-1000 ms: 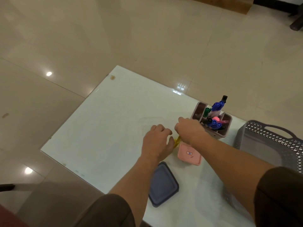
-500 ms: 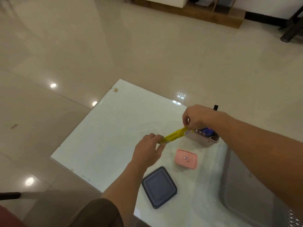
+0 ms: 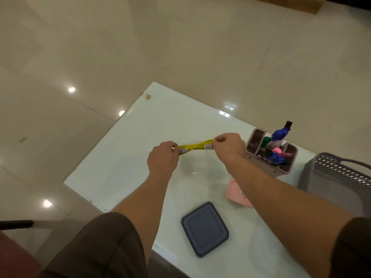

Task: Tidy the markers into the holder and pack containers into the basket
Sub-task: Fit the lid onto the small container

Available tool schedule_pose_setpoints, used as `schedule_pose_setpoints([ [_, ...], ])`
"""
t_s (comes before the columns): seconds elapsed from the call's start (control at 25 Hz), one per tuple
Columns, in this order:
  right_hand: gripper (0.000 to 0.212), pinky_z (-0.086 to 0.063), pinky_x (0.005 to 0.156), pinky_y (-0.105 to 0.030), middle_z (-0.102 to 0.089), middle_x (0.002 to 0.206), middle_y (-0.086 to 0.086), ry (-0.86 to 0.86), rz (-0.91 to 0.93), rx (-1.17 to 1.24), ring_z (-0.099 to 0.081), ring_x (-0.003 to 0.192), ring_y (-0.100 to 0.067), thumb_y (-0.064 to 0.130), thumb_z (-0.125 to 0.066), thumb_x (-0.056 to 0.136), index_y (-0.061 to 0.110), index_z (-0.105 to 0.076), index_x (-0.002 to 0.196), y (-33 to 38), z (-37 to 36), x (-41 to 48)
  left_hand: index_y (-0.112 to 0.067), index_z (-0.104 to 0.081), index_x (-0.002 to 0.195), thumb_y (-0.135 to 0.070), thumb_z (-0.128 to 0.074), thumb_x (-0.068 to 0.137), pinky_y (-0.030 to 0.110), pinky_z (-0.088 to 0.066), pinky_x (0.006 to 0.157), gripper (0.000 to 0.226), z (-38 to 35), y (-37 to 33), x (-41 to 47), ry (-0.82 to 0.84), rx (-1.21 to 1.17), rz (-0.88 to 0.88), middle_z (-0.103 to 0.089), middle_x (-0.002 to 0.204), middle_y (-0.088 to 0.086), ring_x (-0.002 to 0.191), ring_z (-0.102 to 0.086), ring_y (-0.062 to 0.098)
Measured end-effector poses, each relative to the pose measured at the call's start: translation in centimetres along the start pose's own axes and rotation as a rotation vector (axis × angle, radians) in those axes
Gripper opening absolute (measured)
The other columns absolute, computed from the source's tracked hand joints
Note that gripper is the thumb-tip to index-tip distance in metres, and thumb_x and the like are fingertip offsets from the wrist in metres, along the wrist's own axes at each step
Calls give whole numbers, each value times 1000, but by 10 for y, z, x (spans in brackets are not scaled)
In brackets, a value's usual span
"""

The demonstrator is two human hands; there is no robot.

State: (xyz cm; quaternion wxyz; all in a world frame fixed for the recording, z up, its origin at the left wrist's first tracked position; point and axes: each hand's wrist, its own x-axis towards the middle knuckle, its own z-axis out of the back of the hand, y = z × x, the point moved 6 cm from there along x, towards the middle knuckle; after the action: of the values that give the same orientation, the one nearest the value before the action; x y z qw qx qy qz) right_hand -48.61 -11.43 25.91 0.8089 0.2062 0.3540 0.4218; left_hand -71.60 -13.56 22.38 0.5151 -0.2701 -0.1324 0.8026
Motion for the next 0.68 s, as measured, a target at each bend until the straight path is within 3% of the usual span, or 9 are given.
schedule_pose_setpoints([
  [0.08, 14, -61, 80, -41, -72, 91, 2, -27, 13, 8, -67, 87, -22, 23, -68, 89, 26, -78, 97, -2, -3, 5, -32, -72, 108, -46, -54, 95, 30, -47, 70, 27, -1, -7, 1, -53, 92, -86, -68, 101, -3, 91, -64, 21],
  [0.28, 11, -58, 73, -35, -73, 87, 3, -49, 29, 33, -67, 83, -19, 22, -65, 88, 24, -75, 91, -10, 0, 0, -30, -69, 110, -45, -61, 91, 29, -46, 73, 26, -8, -12, -7, -99, -27, -187, -57, 106, -4, 96, -56, 15],
  [0.4, 7, -44, 62, -25, -66, 76, 9, -113, 64, 73, -60, 72, -12, 21, -65, 87, 20, -71, 88, -15, 2, -18, -27, -63, 120, -41, -55, 93, 34, -48, 82, 32, -12, 4, -12, -111, -97, -27, -57, 113, 1, 98, -60, 21],
  [0.48, 6, -40, 61, -24, -61, 72, 12, -147, 44, 119, -58, 70, -12, 20, -65, 87, 17, -70, 89, -21, -3, -30, -25, -66, 112, -40, -47, 96, 33, -47, 81, 28, -18, 15, -13, -52, -70, 73, -66, 106, 1, 95, -63, 23],
  [0.68, 5, -47, 66, -28, -64, 82, 2, -149, -201, 136, -64, 83, -24, 24, -63, 90, 21, -66, 87, -51, -20, -56, -19, -66, 100, -39, -43, 97, 31, -42, 69, 30, -24, 3, -25, -5, 17, 78, -68, 94, 5, 84, -60, 28],
])
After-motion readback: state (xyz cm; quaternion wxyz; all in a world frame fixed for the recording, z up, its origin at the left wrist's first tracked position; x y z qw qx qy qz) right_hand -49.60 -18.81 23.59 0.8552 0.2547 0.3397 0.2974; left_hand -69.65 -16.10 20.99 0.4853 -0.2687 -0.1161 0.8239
